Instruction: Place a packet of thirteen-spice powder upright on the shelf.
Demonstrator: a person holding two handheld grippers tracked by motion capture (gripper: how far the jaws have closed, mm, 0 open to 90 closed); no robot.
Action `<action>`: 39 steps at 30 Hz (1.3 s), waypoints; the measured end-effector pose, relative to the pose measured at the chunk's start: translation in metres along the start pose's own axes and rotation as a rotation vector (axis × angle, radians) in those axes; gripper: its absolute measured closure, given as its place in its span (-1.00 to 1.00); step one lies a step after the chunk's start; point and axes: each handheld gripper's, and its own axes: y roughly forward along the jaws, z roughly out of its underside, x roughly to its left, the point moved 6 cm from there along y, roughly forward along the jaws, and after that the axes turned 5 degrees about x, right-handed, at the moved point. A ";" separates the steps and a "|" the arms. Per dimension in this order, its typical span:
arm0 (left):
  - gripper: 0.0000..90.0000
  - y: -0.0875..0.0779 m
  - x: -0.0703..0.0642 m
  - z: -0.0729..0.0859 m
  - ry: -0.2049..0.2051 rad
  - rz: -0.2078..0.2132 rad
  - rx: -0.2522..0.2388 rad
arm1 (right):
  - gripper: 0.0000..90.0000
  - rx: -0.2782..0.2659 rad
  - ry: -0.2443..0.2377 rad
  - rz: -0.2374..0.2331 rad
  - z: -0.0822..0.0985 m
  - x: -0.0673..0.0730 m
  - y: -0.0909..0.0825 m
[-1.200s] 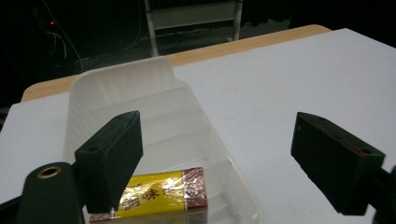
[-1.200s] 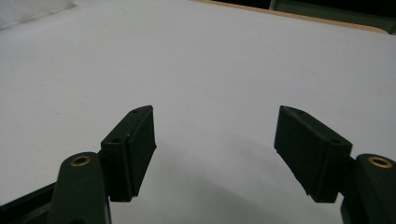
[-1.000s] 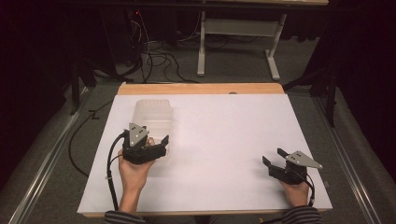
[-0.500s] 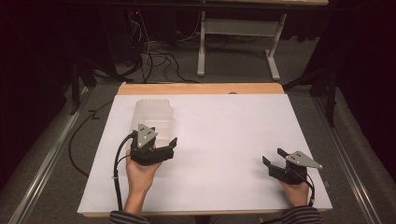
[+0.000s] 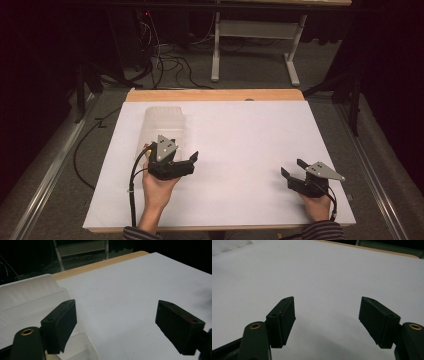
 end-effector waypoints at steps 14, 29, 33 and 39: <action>-0.60 0.006 -0.016 0.001 0.008 0.044 0.002 | -0.34 0.002 -0.005 0.002 0.000 0.000 0.000; -0.59 0.013 -0.027 0.002 0.021 0.071 0.003 | -0.34 0.003 -0.006 0.002 0.000 0.000 0.000; -0.58 0.015 -0.031 0.002 0.024 0.078 0.002 | -0.34 0.003 -0.006 0.002 0.000 0.000 0.000; -0.57 0.019 -0.035 0.003 0.030 0.078 0.000 | -0.34 0.004 -0.007 0.001 0.000 0.000 0.000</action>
